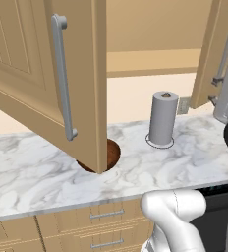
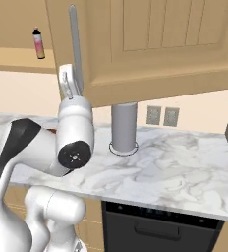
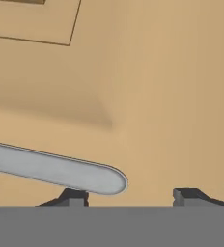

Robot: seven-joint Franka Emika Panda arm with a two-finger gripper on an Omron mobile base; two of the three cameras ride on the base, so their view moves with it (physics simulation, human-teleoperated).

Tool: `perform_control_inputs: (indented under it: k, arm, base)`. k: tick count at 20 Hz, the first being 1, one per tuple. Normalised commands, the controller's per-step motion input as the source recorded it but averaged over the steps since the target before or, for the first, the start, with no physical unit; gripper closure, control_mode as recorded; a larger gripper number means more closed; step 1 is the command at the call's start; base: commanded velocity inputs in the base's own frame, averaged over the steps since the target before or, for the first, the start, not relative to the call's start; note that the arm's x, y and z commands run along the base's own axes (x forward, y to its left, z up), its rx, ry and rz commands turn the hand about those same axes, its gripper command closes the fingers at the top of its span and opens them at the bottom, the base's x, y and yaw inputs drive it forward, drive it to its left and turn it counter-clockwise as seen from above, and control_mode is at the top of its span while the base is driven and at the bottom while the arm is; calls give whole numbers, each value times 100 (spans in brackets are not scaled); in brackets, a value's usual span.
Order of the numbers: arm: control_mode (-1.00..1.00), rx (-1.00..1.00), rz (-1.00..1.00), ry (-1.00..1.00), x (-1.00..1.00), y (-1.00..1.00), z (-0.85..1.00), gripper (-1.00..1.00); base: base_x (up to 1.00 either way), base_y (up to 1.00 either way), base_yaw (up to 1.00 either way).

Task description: Open the cabinet. Pick the orange and apple from the cabinet and place them into the bowl. Then close the cabinet.

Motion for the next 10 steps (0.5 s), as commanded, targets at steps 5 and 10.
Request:
perform_control_inputs:
  k: [5, 10]
  arm:
    - [-100, 0, 5, -6, 57, 0, 33, -100]
    - [-100, 0, 0, 4, 43, 0, 69, -100]
  base:
    - [0, 0, 0]
    - [0, 0, 0]
